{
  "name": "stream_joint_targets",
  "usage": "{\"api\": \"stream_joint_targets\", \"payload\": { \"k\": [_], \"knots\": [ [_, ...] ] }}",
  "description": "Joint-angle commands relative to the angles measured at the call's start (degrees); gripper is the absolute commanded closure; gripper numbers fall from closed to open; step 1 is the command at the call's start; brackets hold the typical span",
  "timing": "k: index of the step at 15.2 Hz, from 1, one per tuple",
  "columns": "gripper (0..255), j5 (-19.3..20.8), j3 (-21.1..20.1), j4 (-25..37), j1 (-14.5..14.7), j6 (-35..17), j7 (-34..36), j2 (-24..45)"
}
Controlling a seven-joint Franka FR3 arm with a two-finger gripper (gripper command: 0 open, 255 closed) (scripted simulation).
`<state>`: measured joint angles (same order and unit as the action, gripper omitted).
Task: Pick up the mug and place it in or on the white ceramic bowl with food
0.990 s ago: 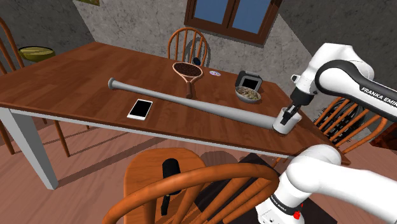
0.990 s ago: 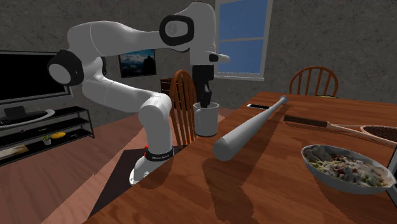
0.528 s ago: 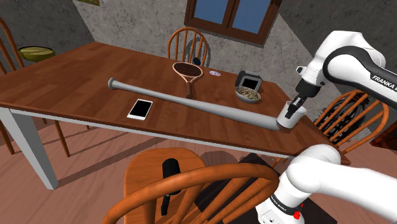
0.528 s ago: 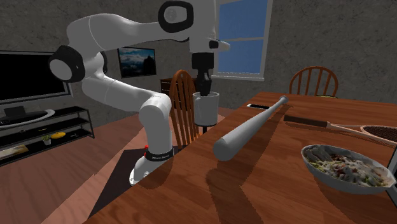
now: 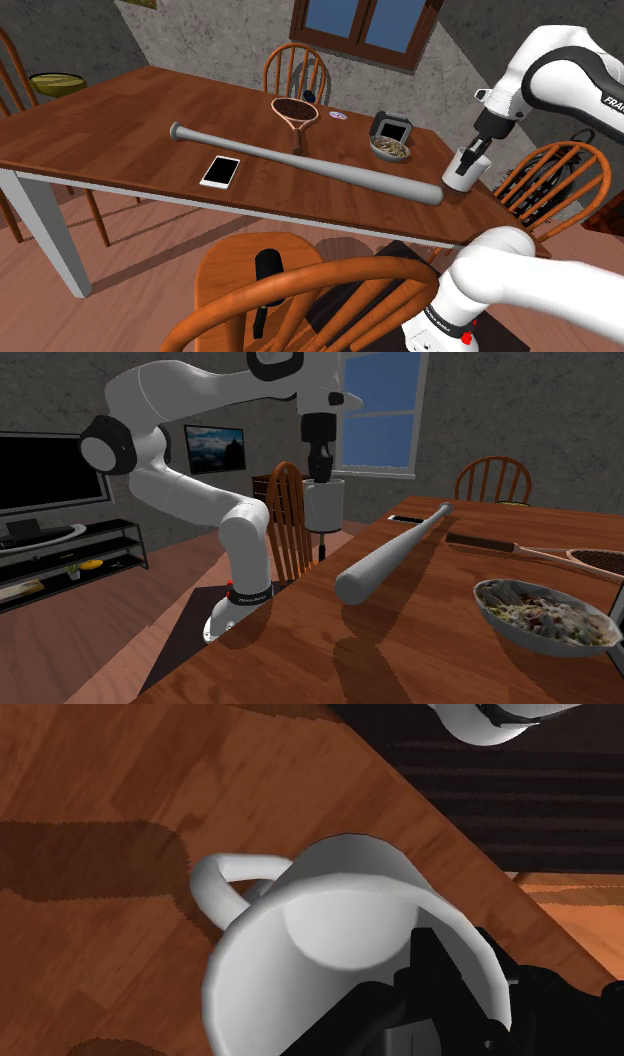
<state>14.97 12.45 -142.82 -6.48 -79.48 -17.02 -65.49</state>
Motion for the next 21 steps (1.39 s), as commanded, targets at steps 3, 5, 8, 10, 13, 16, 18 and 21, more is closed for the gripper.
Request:
{"api": "stream_joint_targets", "payload": {
  "k": [3, 5, 8, 10, 13, 16, 18, 21],
  "knots": [
    [255, 1.1, 2.4, 4.1, 1.1, -3.5, -0.9, 7.3],
    [255, 1.7, 4.1, 6.6, 1.9, -5.9, -1.6, 11.8],
    [255, 2.1, 6.6, 10.8, 3.1, -9.0, -2.8, 18.7],
    [255, 2.1, 8.4, 14.0, 4.0, -10.8, -3.8, 23.3],
    [255, 1.5, 11.0, 19.2, 5.4, -12.9, -5.6, 30.2],
    [255, 0.2, 13.9, 25.0, 6.8, -14.6, -7.8, 37.4],
    [255, -1.1, 15.8, 29.2, 7.6, -15.3, -9.6, 42.3],
    [255, -4.0, 18.8, 36.2, 8.6, -15.9, -12.7, 50.0]
  ]
}}
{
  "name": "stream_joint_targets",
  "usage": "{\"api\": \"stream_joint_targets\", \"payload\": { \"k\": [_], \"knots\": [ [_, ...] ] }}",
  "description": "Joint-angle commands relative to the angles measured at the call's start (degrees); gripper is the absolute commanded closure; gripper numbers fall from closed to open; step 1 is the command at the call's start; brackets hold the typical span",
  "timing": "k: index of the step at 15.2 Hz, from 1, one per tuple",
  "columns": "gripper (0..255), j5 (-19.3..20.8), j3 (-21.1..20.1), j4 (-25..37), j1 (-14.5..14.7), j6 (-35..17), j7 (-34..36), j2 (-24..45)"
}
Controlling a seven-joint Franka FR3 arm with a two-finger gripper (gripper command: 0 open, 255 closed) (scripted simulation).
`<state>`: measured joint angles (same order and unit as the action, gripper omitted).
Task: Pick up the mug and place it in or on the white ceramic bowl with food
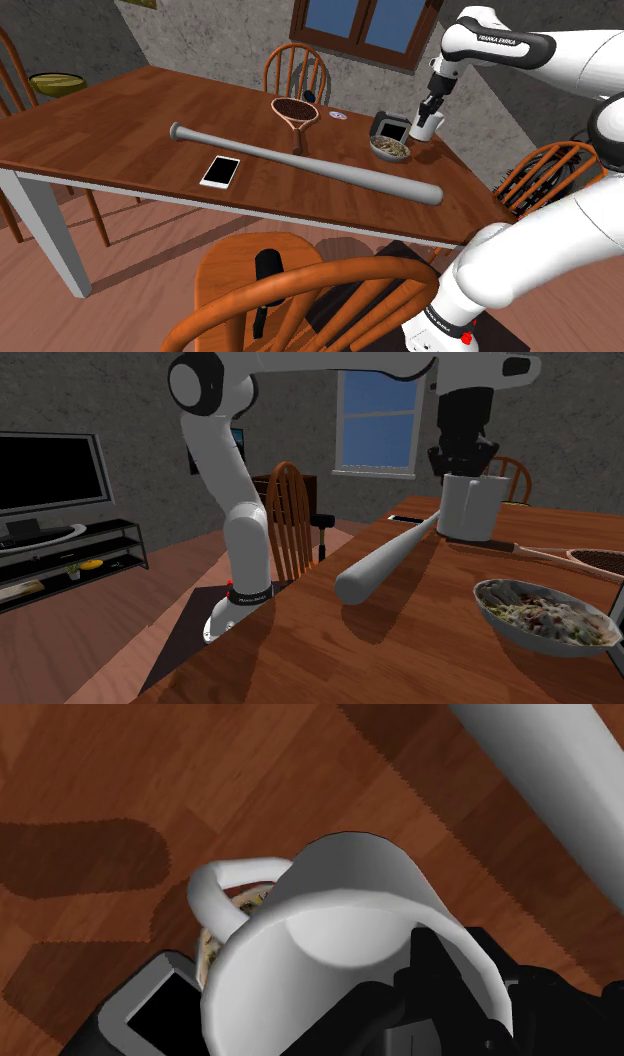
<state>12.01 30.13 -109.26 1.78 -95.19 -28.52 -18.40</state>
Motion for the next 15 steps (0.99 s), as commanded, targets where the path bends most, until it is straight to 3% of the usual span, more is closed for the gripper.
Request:
{"api": "stream_joint_targets", "payload": {
  "k": [1, 5, 9, 15],
  "knots": [
    [255, -2.3, 2.1, 5.1, 0.6, -0.2, -2.4, 5.6],
    [255, -8.7, 5.8, 16.4, 0.1, 0.8, -7.6, 17.3],
    [255, -16.1, 7.7, 29.1, -3.3, 3.9, -12.4, 29.2],
    [255, -15.2, 7.3, 22.8, -2.6, -1.3, -11.8, 27.7]
  ]
}}
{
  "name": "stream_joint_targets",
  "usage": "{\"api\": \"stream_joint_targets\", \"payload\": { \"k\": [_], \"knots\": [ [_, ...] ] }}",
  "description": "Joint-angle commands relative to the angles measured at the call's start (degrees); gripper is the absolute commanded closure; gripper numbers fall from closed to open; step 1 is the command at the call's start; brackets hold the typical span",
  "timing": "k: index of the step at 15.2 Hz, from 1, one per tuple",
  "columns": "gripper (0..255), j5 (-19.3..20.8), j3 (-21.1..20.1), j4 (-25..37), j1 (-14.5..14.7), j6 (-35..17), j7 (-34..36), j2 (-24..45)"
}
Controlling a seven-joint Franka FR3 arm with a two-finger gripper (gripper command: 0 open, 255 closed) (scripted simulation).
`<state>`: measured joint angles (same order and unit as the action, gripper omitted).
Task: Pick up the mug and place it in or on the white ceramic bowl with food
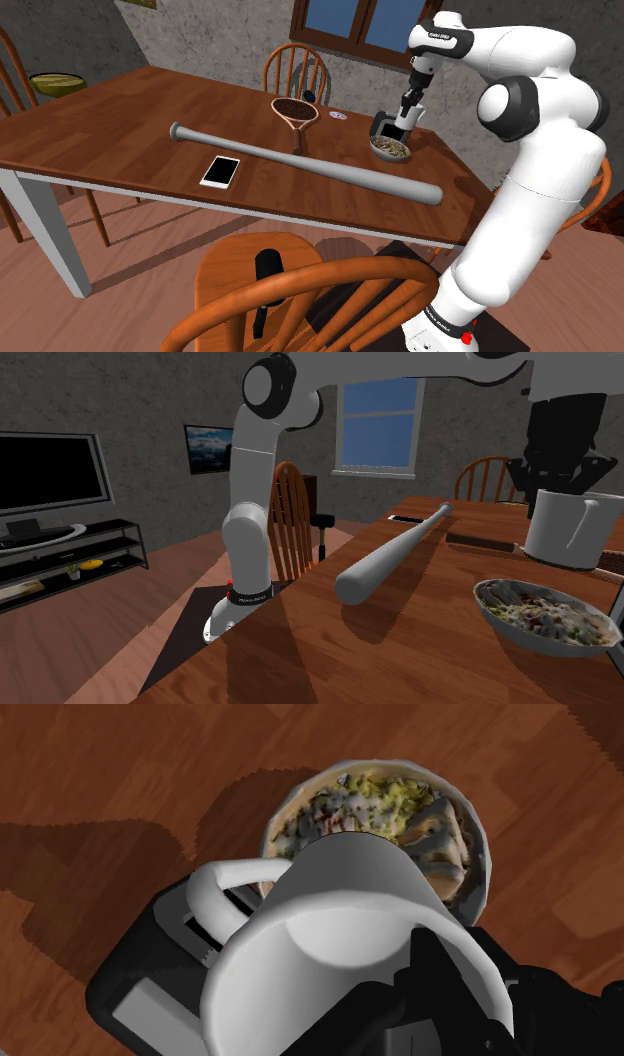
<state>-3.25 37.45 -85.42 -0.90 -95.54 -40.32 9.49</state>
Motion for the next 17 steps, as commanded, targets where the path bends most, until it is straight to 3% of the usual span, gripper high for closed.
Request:
{"api": "stream_joint_targets", "payload": {
  "k": [1, 11, 17],
  "knots": [
    [255, 0.2, 0.0, -2.0, 0.2, -1.8, 0.1, -0.4],
    [255, 0.6, -0.3, -11.0, 0.8, -10.1, 0.5, -1.1],
    [255, 0.6, -0.3, -11.0, 0.8, -10.1, 0.5, -1.1]
  ]
}}
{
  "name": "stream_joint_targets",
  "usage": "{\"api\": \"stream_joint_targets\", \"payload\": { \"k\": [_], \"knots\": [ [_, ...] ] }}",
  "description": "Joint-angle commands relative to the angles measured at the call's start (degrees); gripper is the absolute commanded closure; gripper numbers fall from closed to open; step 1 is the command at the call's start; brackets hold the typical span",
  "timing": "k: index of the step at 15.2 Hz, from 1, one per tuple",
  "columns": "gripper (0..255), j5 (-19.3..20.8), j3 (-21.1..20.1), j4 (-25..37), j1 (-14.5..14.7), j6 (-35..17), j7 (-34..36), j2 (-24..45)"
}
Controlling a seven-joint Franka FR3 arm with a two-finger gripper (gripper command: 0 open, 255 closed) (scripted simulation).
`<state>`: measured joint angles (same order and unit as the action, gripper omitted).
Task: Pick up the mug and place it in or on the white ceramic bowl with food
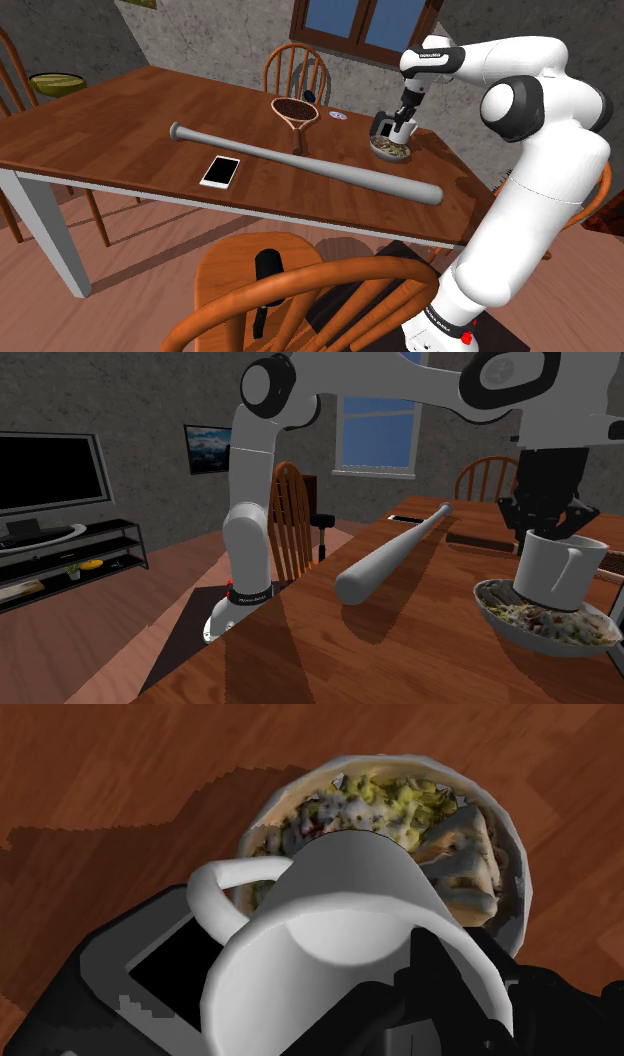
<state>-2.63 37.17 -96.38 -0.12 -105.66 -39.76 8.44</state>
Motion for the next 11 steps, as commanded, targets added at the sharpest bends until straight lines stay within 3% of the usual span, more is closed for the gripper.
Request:
{"api": "stream_joint_targets", "payload": {
  "k": [1, 2, 3, 8, 11],
  "knots": [
    [255, 0.0, 0.0, 0.0, 0.0, 0.0, 0.0, 0.0],
    [255, 0.0, 0.0, 0.0, 0.0, 0.0, 0.0, 0.0],
    [0, 0.0, 0.0, 0.0, 0.0, 0.0, 0.0, 0.0],
    [0, 0.0, 0.0, 0.0, 0.0, 0.0, 0.0, 0.0],
    [0, 0.1, 0.1, 5.6, -0.1, 5.7, 0.1, -0.1]
  ]
}}
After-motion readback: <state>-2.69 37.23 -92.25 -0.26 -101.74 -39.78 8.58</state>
